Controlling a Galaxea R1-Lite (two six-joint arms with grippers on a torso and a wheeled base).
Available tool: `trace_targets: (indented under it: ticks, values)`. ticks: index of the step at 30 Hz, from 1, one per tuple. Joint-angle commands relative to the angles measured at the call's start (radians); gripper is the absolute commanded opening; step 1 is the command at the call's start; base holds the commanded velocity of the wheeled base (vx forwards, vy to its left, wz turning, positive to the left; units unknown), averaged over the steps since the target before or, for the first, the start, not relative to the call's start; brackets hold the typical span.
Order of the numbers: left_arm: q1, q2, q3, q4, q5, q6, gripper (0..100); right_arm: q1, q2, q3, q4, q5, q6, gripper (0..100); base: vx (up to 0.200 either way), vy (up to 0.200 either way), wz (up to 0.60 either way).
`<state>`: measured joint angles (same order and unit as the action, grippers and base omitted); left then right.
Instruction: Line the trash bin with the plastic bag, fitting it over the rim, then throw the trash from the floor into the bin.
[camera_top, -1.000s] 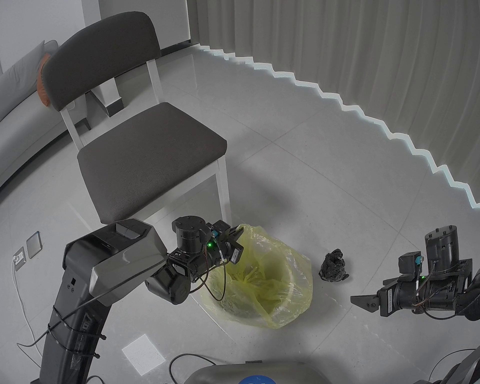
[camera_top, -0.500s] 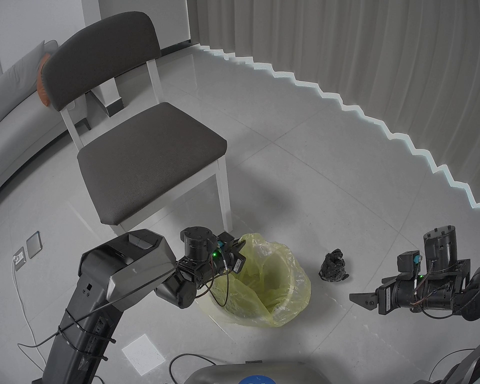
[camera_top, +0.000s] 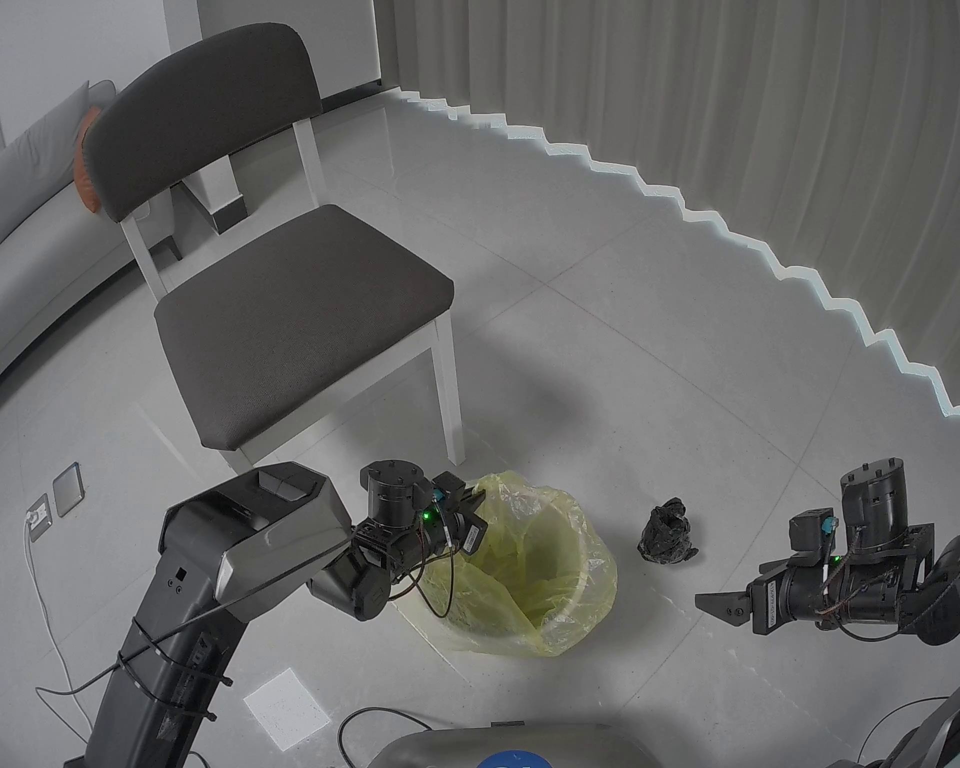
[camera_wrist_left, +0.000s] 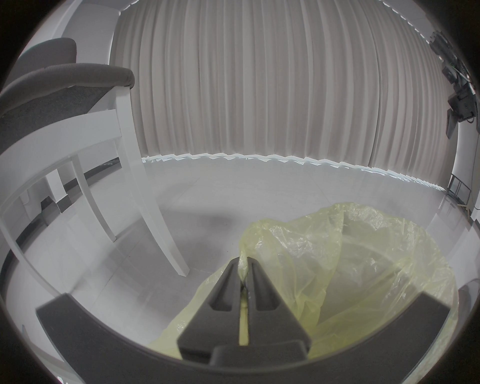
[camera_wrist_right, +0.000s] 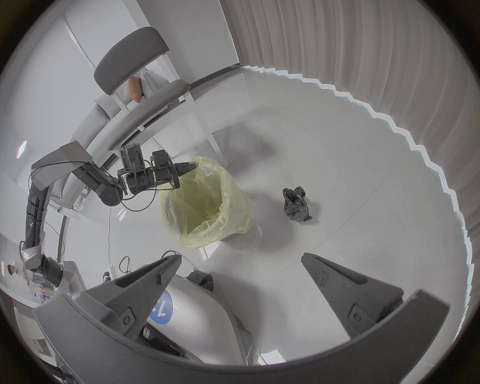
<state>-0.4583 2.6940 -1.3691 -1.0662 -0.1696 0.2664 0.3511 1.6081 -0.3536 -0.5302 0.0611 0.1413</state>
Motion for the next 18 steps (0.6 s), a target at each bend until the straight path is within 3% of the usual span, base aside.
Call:
trace_targets:
  ticks: [1, 9, 18]
  values:
    - [0.003, -0.04, 0.065, -0.014, 0.002, -0.001, 0, 0.0, 0.021, 0.002, -0.013, 0.002, 0.0, 100, 0.0, 0.0, 0.0]
    - [0.036, -0.115, 0.165, -0.023, 0.001, 0.001, 0, 0.0, 0.027, 0.002, -0.017, 0.005, 0.0, 100, 0.0, 0.0, 0.0]
    - [0.026, -0.051, 0.016, 0.049, 0.001, -0.001, 0, 0.0, 0.049, -0.007, -0.022, 0.005, 0.0, 100, 0.0, 0.0, 0.0]
